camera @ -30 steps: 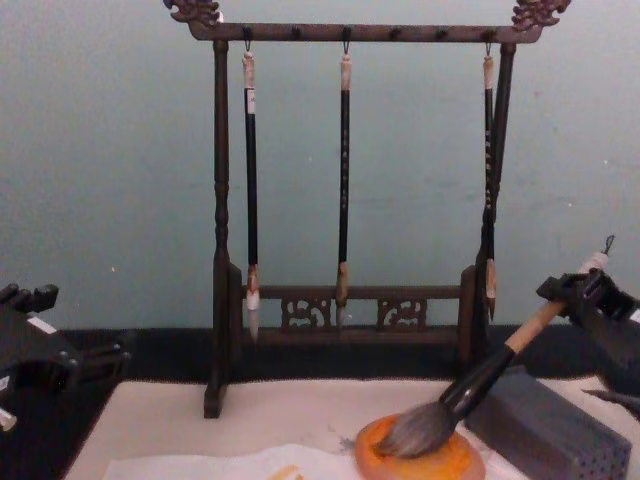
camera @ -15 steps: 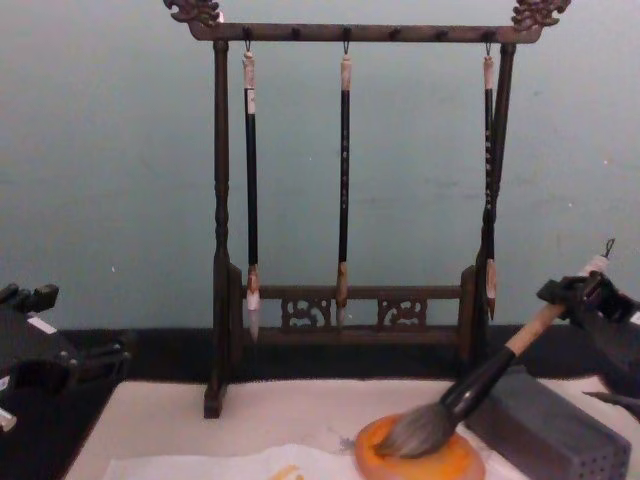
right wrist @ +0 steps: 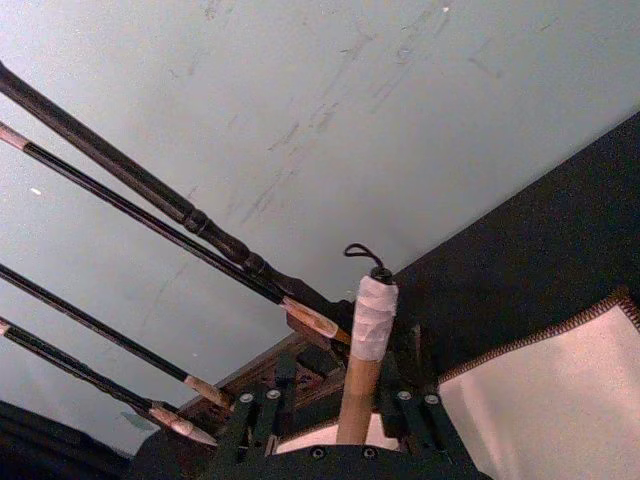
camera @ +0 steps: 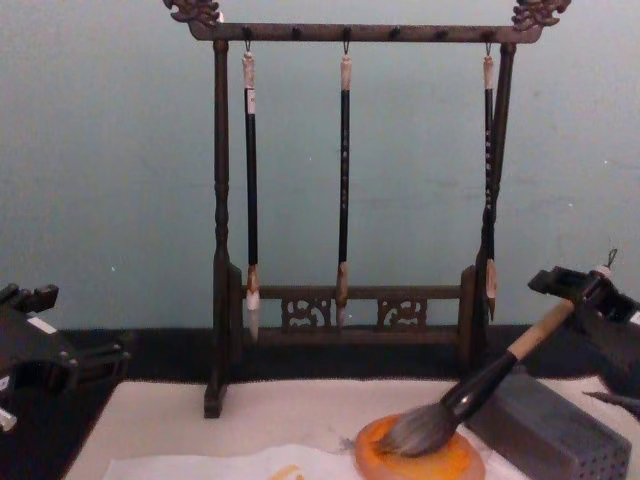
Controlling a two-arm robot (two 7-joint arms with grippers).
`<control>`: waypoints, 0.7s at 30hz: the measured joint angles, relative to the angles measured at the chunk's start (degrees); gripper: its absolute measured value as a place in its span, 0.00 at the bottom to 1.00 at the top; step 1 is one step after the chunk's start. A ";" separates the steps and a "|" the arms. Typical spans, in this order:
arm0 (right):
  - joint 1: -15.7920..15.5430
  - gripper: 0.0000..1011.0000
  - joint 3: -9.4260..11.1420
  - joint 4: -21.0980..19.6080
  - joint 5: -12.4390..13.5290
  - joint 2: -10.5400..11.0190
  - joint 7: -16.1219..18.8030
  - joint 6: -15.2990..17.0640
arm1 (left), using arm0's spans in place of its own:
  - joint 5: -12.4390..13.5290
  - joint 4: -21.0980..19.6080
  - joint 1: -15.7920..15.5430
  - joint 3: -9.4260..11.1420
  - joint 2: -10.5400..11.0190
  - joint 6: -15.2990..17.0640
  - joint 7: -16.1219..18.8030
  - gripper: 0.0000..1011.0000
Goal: Pick up the brush from the inkstone, write on the paper, then place the brush back to its original position.
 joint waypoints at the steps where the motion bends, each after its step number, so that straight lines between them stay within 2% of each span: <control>1: -0.01 0.53 0.01 -0.01 0.00 0.00 0.01 0.00 | 0.00 0.00 0.00 0.00 0.00 0.00 0.00 0.99; 5: -0.03 0.61 0.02 -0.03 0.00 0.00 0.02 -0.01 | 0.00 0.00 0.00 0.00 0.00 0.00 0.00 0.99; 8: -0.04 0.74 0.03 -0.05 -0.01 0.00 0.02 -0.01 | 0.00 0.00 0.00 0.00 0.00 0.00 0.00 0.99; 10: -0.05 0.78 0.03 -0.07 0.00 0.00 0.02 -0.01 | 0.00 0.00 0.00 0.00 0.00 0.00 0.00 0.99; 14: -0.05 0.92 0.03 -0.08 -0.01 0.00 0.02 -0.01 | 0.00 0.00 0.00 0.00 0.00 0.00 0.00 0.99; 21: -0.05 0.99 0.03 -0.08 0.00 0.00 0.02 -0.01 | 0.00 0.00 0.00 0.00 0.00 0.00 0.00 0.99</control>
